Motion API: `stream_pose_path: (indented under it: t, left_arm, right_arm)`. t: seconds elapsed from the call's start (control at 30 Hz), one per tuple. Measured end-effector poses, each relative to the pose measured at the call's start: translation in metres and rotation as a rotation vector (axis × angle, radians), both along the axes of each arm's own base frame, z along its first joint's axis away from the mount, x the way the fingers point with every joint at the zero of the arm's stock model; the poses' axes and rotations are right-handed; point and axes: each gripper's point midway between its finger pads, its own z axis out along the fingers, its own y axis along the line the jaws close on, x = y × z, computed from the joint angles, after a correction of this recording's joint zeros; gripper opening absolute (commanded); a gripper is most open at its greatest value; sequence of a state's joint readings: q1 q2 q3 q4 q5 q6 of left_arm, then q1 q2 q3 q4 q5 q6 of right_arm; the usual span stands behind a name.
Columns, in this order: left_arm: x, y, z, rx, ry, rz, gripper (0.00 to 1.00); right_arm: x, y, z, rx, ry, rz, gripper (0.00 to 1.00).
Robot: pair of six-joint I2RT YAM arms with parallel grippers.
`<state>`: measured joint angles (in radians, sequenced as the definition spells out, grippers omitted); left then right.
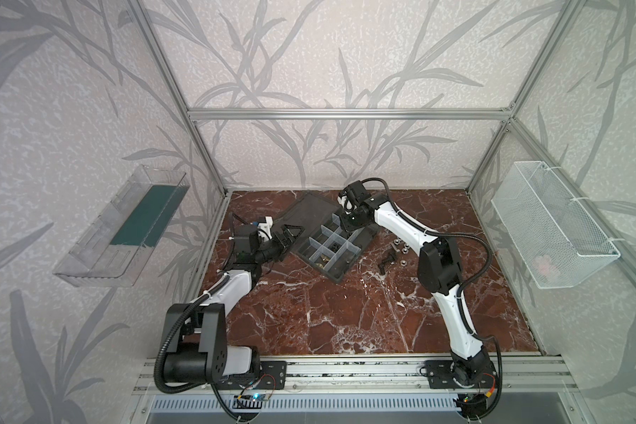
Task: Sort the screws and nuts into containers
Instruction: 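Move the right gripper back over the hardware pile, then lower the right gripper and close it on a silver hex nut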
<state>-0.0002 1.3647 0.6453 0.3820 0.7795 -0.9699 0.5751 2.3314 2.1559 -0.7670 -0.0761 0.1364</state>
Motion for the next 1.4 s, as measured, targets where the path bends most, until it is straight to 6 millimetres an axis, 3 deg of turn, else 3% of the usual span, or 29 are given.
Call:
stream_pose_path:
  t: [0.23, 0.33, 0.53, 0.63, 0.8, 0.9, 1.0, 1.4]
  left_arm:
    - [0.000, 0.000, 0.000, 0.000, -0.001, 0.000, 0.99]
    - [0.000, 0.000, 0.000, 0.002, -0.001, -0.001, 0.99]
    - [-0.001, 0.000, -0.003, 0.013, 0.002, -0.004, 0.99]
    - [-0.001, 0.000, -0.003, 0.018, -0.002, -0.005, 0.99]
    - [-0.002, 0.000, -0.006, 0.031, 0.007, -0.010, 1.00]
    - [-0.002, 0.000, -0.006, 0.035, 0.007, -0.012, 0.99]
    - [-0.002, 0.000, -0.006, 0.037, 0.005, -0.013, 1.00]
    - [-0.003, 0.000, -0.007, 0.037, 0.011, -0.014, 0.99]
  right_arm:
    - [-0.004, -0.012, 0.012, -0.050, -0.006, -0.011, 0.49]
    - [-0.021, -0.030, 0.013, -0.097, 0.016, -0.032, 0.49]
    - [-0.070, -0.089, 0.029, -0.141, 0.053, -0.133, 0.51]
    - [-0.091, -0.131, 0.029, -0.142, 0.087, -0.226, 0.52]
    - [-0.122, -0.201, -0.004, -0.155, 0.211, -0.408, 0.52]
    - [-0.140, -0.224, -0.028, -0.163, 0.289, -0.477, 0.53]
    - [-0.146, -0.228, -0.038, -0.156, 0.323, -0.499, 0.53]
    - [-0.131, -0.218, -0.084, -0.145, 0.390, -0.504, 0.53]
